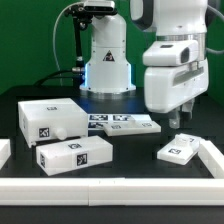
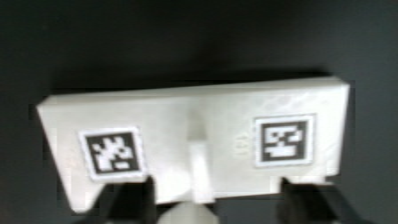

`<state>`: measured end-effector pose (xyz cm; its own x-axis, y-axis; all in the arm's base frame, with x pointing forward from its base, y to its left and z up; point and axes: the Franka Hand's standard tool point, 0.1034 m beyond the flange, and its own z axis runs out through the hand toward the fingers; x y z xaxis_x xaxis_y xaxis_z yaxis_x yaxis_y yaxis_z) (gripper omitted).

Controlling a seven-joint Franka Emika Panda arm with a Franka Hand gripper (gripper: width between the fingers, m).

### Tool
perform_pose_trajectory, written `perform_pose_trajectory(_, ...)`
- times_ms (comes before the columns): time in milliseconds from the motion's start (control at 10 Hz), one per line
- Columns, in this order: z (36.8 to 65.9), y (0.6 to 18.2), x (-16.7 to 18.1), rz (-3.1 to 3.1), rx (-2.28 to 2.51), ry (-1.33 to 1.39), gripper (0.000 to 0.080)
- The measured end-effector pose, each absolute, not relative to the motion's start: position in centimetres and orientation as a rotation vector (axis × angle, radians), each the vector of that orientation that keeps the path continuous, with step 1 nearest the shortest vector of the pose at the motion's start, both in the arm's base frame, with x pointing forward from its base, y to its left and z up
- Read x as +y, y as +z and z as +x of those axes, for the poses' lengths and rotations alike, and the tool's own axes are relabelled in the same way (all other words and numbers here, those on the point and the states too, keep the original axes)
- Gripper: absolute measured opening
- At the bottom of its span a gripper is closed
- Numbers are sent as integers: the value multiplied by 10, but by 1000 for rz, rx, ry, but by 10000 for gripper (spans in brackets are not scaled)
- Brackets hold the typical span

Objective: Assemble cabinet

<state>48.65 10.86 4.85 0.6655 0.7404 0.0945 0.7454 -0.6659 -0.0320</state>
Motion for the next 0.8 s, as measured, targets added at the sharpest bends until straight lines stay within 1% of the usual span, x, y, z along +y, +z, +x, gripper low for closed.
perform_pose_trajectory(100, 486, 48, 109, -2801, -1262, -111, 481)
perform_pose_trajectory(300, 485, 48, 109, -2800, -1262, -110, 745)
perform_pose_trajectory(400, 485, 46, 109, -2801, -1256, -108, 745)
perform_pose_trajectory(500, 493, 42, 110, -2805, -1235, -120, 790)
perform_pose_trajectory(600, 501, 40, 110, -2807, -1227, -140, 790)
perform_pose_trajectory(800, 503, 29, 115, -2814, -1203, -234, 798)
